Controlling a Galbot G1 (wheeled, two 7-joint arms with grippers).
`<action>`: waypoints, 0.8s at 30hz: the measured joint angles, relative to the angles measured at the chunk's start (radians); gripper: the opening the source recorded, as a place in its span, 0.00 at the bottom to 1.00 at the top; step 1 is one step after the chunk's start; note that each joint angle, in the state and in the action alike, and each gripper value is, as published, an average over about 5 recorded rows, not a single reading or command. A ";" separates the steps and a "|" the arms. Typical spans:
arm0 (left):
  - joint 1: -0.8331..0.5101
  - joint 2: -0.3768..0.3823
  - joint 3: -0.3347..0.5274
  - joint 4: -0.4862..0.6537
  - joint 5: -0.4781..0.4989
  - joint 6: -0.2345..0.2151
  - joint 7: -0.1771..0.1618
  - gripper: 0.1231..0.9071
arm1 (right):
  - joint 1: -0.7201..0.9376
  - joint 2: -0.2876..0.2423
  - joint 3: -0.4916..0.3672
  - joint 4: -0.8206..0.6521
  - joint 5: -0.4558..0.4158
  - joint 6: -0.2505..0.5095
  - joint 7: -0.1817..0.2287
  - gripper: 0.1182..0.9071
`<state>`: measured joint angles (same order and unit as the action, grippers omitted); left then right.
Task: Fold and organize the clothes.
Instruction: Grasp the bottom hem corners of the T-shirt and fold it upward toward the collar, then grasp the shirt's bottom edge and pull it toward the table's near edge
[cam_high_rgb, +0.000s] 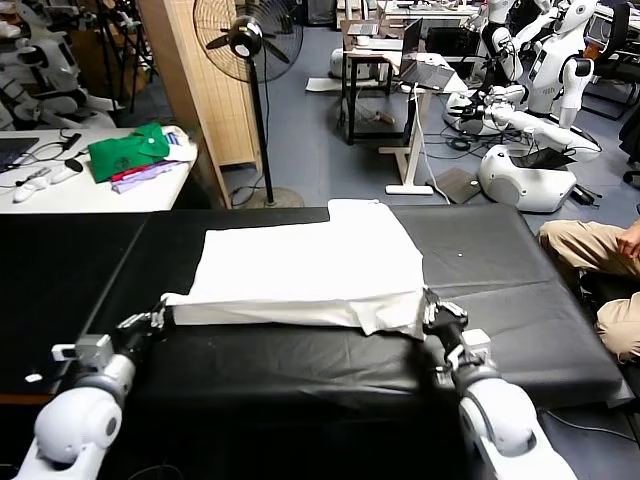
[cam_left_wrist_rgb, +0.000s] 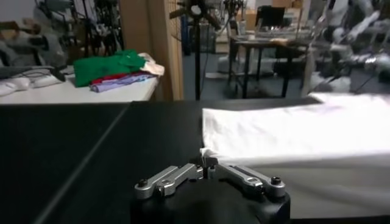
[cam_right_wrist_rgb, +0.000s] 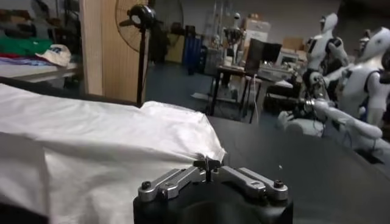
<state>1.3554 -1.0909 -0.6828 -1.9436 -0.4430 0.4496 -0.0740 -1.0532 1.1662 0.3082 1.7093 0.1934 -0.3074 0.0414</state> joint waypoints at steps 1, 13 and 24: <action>-0.017 0.002 0.012 0.019 0.014 -0.002 -0.001 0.00 | 0.015 -0.002 -0.008 -0.013 0.003 0.003 -0.007 0.00; -0.149 0.015 0.092 0.147 0.048 -0.004 -0.005 0.33 | -0.036 -0.053 0.005 0.059 0.045 -0.001 -0.041 0.53; -0.095 0.013 0.073 0.097 0.025 0.009 0.003 0.86 | -0.214 -0.060 0.047 0.206 0.088 -0.047 -0.022 0.86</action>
<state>1.2601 -1.0777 -0.6093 -1.8471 -0.4180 0.4589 -0.0705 -1.2675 1.1061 0.3554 1.9152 0.2813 -0.3546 0.0194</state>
